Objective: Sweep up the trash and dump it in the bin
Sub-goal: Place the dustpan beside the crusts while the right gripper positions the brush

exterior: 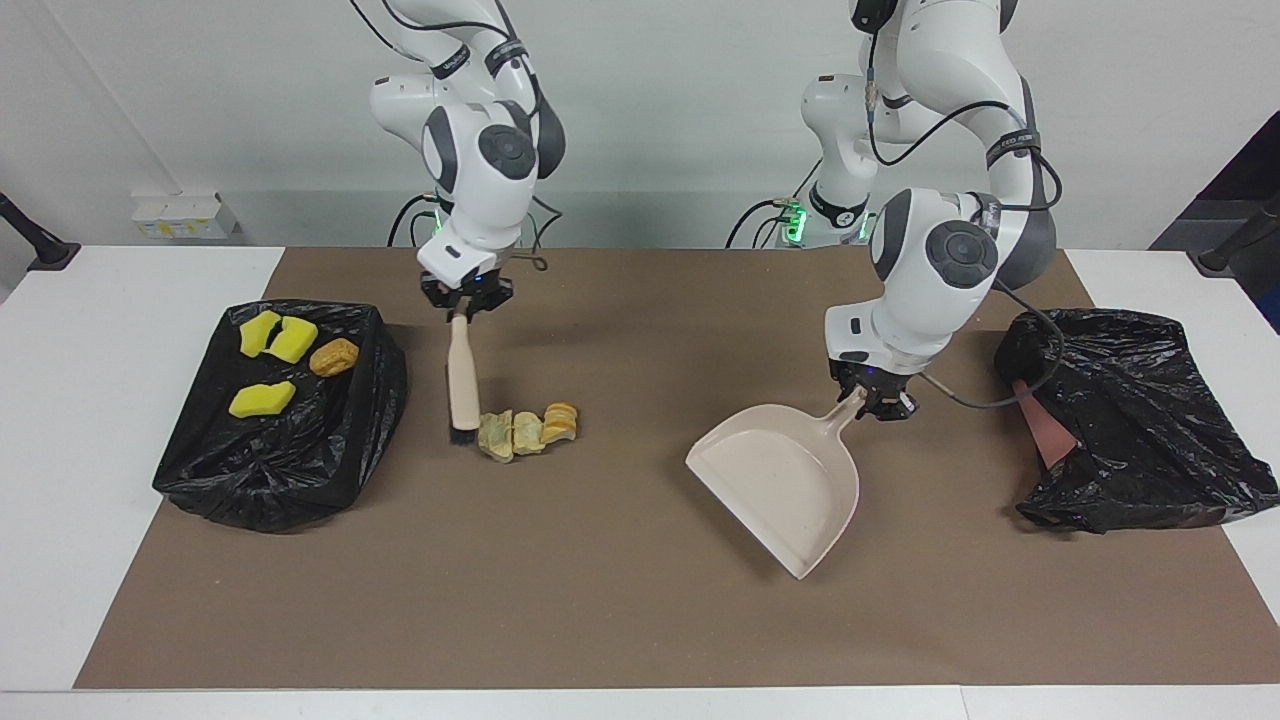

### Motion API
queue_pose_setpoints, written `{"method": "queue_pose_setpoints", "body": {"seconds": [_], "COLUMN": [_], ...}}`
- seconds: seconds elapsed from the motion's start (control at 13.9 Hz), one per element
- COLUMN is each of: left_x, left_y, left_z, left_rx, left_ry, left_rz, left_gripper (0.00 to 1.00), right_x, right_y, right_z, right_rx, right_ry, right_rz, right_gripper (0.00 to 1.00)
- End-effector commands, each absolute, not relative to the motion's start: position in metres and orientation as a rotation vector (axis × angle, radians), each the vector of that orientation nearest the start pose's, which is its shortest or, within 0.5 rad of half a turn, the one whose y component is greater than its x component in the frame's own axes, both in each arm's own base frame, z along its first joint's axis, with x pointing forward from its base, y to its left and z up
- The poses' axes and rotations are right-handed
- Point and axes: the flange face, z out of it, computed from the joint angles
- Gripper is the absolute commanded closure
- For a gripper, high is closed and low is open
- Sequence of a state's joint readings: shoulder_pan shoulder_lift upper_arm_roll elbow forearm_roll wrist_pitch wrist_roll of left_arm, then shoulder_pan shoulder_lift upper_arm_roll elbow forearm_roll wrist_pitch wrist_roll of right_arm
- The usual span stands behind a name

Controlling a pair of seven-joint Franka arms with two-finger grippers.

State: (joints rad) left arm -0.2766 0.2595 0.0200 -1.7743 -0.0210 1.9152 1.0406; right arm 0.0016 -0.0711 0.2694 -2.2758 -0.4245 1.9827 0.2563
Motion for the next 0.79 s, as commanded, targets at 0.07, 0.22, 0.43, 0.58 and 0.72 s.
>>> {"method": "queue_pose_setpoints", "body": {"seconds": [0.07,0.22,0.43,0.58,0.72], "left_x": [0.574,0.566,0.547,0.539,0.525], "left_y": [-0.174,-0.178,-0.200,-0.219,-0.242], "left_z": [0.413,0.401,0.393,0.394,0.381], "left_rx": [-2.242,-2.249,-2.258,-2.267,-2.279], "left_ry": [2.101,2.096,2.061,2.041,2.018], "left_rz": [0.216,0.265,0.274,0.271,0.262], "left_gripper": [1.00,1.00,1.00,1.00,1.00], "right_x": [0.472,0.466,0.461,0.461,0.458], "right_y": [0.119,0.146,0.175,0.191,0.219], "right_z": [0.351,0.342,0.335,0.324,0.323], "right_rx": [-3.504,-3.431,-3.344,-3.302,-3.262], "right_ry": [-0.538,-0.505,-0.473,-0.454,-0.437], "right_rz": [0.290,0.310,0.349,0.379,0.342], "right_gripper": [1.00,1.00,1.00,1.00,1.00]}}
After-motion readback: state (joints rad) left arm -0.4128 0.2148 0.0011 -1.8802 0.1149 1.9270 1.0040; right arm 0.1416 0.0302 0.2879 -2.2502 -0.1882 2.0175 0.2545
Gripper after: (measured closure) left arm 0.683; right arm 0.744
